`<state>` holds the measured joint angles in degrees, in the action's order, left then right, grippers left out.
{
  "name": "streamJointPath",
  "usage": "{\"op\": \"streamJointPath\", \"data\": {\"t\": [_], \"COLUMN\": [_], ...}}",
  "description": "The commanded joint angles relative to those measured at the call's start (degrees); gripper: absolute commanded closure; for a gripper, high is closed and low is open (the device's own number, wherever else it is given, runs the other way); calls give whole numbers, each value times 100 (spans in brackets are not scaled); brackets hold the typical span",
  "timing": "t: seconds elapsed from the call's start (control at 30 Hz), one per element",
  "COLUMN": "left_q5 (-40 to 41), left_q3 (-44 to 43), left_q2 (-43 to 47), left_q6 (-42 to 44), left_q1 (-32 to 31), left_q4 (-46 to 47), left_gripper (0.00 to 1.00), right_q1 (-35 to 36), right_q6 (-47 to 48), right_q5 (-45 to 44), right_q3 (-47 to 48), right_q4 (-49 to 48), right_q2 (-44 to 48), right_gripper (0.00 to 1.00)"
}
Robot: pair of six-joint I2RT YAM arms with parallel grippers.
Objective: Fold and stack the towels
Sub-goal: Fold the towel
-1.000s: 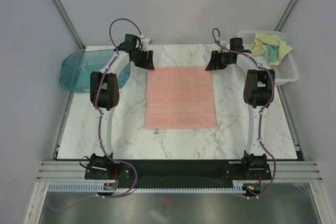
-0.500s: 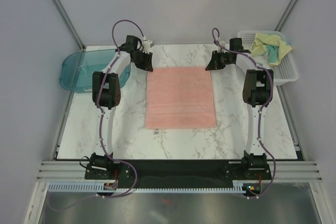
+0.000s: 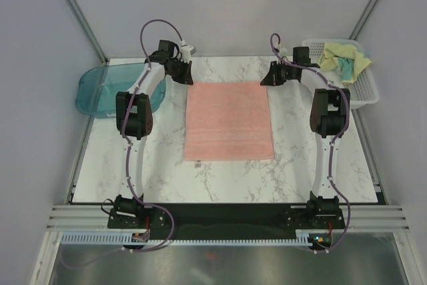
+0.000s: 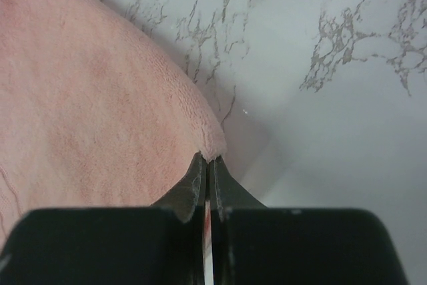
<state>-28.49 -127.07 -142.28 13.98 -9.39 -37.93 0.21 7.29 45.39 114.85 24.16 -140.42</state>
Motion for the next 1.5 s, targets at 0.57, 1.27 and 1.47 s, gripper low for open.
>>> {"op": "streamJointPath", "data": {"t": [0.57, 1.27, 1.47], "left_q5": [414, 1399, 1618], "left_q3": [3037, 5736, 6185], "left_q2": [3135, 5376, 5535], "left_q6": [0, -422, -615], "left_q1": [-230, -643, -784], "left_q4": [962, 1939, 1974], "left_gripper": [98, 98, 98], "right_q1": [-311, -302, -285], "right_q6": [17, -1202, -1379], "right_q5": [243, -355, -548], "right_q3": [-4468, -7290, -7801], "right_q4": [-3128, -4340, -4385], "right_q2": [3635, 6025, 6754], "right_gripper": [100, 100, 100]}}
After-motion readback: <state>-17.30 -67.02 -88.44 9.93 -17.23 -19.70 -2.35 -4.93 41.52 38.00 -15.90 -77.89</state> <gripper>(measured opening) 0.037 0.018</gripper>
